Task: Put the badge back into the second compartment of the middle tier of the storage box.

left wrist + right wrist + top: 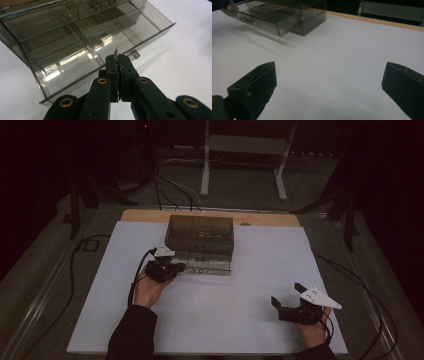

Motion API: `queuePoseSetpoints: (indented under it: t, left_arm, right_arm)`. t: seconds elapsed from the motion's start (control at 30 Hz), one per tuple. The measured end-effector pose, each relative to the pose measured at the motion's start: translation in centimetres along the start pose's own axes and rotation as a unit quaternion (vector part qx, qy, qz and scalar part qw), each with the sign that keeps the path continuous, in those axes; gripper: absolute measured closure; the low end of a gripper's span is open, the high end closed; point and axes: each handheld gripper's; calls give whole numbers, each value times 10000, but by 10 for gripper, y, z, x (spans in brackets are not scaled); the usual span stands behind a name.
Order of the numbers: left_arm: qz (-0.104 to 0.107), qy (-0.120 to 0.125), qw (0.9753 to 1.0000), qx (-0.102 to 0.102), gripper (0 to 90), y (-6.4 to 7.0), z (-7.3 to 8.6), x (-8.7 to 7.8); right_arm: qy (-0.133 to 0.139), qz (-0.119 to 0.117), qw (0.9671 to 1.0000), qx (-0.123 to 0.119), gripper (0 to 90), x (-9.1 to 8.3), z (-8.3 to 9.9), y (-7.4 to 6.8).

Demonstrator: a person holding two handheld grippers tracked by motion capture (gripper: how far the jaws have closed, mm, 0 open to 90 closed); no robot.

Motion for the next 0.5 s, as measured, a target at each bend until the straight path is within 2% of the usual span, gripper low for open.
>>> queuePoseSetpoints:
  t: [0.5]
  left_arm:
    - [-74,244,9997,25,891,2,-10,-1]
  right_arm:
    - [10,1,10000,19,0,0,0,0]
Point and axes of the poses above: each handheld gripper's, and its own axes: x roughly forward along the jaws, z roughly out of its underside, y roughly to its right, and after that the axes turned 4 degrees about -y, right-handed
